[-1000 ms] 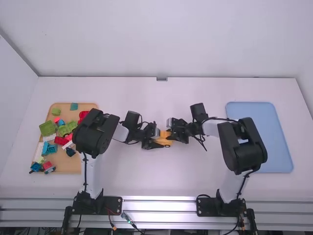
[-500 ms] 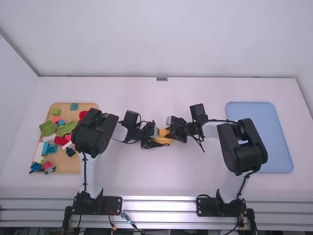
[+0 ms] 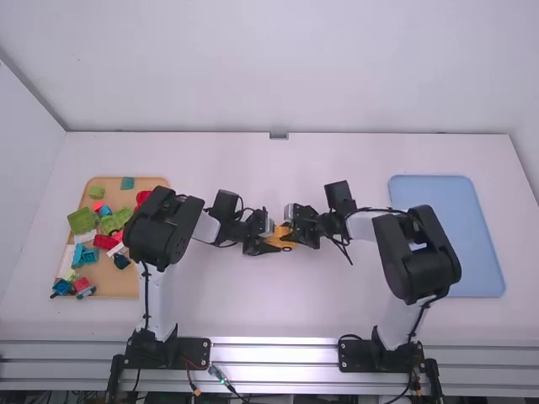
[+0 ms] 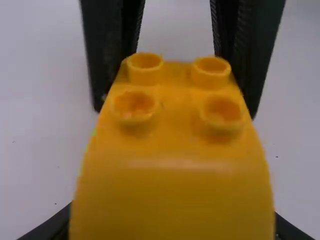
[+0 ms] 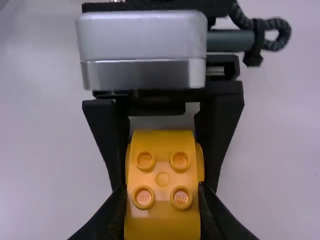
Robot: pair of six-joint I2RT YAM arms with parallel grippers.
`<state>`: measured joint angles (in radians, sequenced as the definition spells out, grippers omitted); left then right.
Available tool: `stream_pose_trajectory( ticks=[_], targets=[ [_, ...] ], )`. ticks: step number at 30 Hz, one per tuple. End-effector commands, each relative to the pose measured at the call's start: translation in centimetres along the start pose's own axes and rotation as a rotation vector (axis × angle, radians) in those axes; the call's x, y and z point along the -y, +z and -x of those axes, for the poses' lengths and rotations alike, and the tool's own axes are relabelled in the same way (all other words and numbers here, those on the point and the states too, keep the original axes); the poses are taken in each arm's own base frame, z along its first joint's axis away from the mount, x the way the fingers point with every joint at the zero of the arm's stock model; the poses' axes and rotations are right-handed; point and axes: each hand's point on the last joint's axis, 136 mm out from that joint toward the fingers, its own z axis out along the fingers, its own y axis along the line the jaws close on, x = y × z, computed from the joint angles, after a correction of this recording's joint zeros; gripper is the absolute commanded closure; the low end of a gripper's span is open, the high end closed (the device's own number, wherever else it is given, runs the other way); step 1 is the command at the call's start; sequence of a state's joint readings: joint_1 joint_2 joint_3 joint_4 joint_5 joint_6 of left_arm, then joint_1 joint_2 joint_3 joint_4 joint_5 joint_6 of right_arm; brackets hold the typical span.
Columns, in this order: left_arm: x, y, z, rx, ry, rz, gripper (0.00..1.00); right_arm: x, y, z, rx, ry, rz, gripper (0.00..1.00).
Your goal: Assemble lego blocks to make yellow taxi
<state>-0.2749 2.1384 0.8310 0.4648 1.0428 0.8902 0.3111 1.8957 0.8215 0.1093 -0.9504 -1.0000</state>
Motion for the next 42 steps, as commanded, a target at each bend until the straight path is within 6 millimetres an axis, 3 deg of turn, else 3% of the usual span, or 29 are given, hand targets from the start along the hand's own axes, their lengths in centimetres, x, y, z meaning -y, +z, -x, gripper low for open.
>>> stream_pose_trajectory(
  ticks=[1, 13, 20, 27, 33, 42],
  targets=[
    [0.6, 0.4, -1.1, -0.023, -0.042, -0.012, 0.50, -0.7, 0.6, -0.8, -0.018, 0.062, 0.010, 1.00],
    [0.6, 0.4, -1.1, -0.022, -0.042, -0.014, 0.51, -0.1, 0.0, -2.0, -0.064, 0.047, -0.020, 1.00],
    [0.7, 0.4, -1.1, -0.024, -0.048, -0.017, 0.50, -0.9, 0.7, -1.9, -0.074, -0.027, 0.010, 1.00],
    [0.9, 0.4, -1.3, -0.031, -0.061, -0.020, 0.50, -0.8, 1.5, -3.5, -0.108, 0.012, 0.050, 1.00],
    [0.9, 0.4, -1.3, -0.031, -0.060, -0.020, 0.51, -1.6, 1.4, -3.4, -0.121, 0.017, 0.117, 1.00],
    [0.5, 0.4, -1.1, -0.031, -0.063, -0.023, 0.51, -1.3, 1.2, -5.9, -0.235, 0.119, 0.054, 1.00]
  ],
)
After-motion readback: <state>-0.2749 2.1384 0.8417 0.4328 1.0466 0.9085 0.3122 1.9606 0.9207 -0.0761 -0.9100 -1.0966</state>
